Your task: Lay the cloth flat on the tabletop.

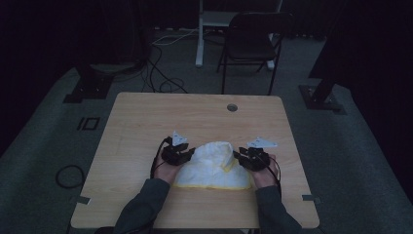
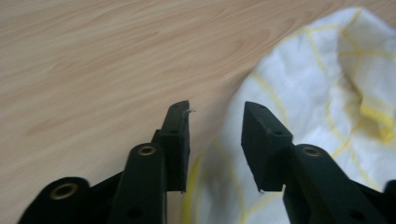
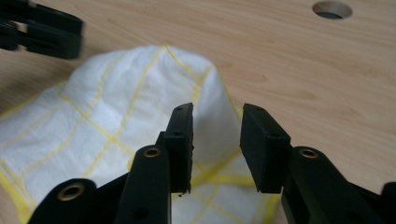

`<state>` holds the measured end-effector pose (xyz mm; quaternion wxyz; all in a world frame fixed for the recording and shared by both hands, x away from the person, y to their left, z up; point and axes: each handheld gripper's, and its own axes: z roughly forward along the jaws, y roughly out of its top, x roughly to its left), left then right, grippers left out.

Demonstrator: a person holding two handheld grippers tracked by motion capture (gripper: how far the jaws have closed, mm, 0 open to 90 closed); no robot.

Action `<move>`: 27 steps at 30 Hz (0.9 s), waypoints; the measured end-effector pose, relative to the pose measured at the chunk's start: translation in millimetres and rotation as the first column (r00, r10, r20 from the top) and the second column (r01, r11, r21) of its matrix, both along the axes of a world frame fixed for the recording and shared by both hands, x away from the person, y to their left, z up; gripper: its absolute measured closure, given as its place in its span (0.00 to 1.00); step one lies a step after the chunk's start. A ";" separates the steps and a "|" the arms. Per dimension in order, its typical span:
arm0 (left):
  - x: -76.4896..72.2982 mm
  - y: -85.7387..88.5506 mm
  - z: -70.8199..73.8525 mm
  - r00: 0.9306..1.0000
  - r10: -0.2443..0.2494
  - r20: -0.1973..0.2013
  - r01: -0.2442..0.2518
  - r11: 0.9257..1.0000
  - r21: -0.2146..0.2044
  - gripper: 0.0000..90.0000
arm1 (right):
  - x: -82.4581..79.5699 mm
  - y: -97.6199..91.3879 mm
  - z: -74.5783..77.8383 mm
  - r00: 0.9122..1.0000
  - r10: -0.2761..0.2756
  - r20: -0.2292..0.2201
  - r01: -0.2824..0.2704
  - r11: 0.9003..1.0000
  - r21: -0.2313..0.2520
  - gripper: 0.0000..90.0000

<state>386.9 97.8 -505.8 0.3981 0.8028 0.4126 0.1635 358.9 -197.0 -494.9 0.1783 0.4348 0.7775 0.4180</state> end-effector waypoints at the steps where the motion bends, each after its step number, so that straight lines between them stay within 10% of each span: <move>1: 3.5 -3.9 -0.5 1.000 -0.011 -0.007 0.010 1.000 -0.004 0.67 | 2.0 1.8 0.6 1.000 0.002 0.001 -0.002 1.000 -0.002 0.71; 13: 16.1 -26.2 -8.9 0.991 -0.087 -0.103 0.084 0.996 -0.030 0.74 | 7.6 4.4 2.9 1.000 0.007 0.000 -0.007 1.000 -0.005 0.71; 17: 5.8 -30.0 -5.5 0.990 -0.119 -0.070 0.119 0.993 -0.004 0.93 | 7.6 3.5 4.5 1.000 0.007 0.006 -0.007 1.000 -0.005 0.72; 27: -35.7 -44.0 2.9 0.982 -0.183 0.045 0.181 0.982 0.049 0.97 | 6.5 7.0 9.8 1.000 0.013 0.027 -0.013 1.000 0.003 0.73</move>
